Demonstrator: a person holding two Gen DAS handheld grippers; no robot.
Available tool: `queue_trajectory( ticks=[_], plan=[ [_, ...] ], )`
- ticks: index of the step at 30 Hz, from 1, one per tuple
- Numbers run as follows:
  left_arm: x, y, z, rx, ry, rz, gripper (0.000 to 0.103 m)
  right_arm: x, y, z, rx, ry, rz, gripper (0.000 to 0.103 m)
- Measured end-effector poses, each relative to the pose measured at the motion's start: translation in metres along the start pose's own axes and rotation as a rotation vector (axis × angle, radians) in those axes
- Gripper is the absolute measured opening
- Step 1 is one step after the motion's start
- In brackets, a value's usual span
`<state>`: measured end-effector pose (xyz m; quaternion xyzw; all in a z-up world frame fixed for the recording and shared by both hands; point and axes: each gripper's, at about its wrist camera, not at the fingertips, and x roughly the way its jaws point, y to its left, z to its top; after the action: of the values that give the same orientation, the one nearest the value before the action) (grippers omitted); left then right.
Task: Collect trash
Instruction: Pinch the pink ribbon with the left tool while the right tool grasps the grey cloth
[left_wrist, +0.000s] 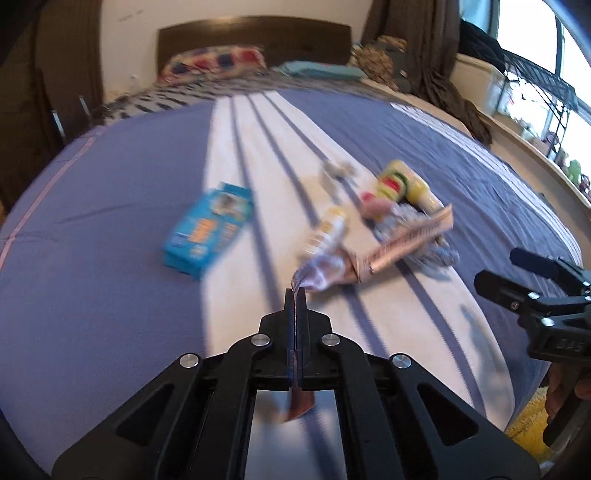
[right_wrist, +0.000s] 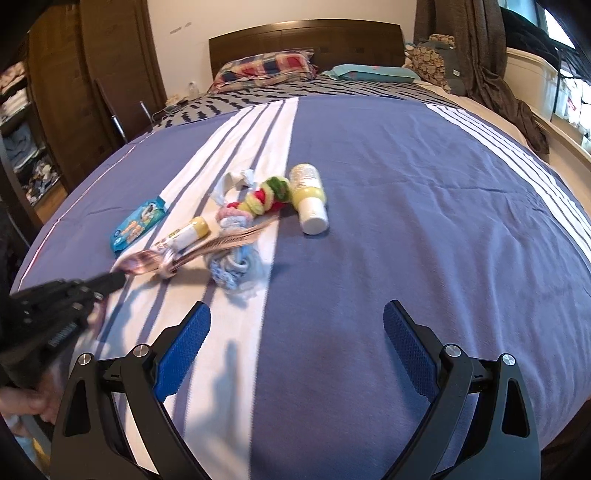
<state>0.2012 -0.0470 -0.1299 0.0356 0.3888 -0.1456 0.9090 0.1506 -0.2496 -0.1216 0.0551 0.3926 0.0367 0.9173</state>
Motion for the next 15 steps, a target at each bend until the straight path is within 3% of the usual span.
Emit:
queue_trajectory(
  ticks=[8,15],
  plan=[
    [-0.036,0.038,0.004,-0.03,-0.05,0.102,0.0,0.019,0.029,0.015,-0.053,0.003,0.032,0.093],
    [-0.044,0.052,0.005,-0.043,-0.056,0.097,0.0,0.043,0.043,0.03,-0.092,0.024,0.012,0.063]
  ],
)
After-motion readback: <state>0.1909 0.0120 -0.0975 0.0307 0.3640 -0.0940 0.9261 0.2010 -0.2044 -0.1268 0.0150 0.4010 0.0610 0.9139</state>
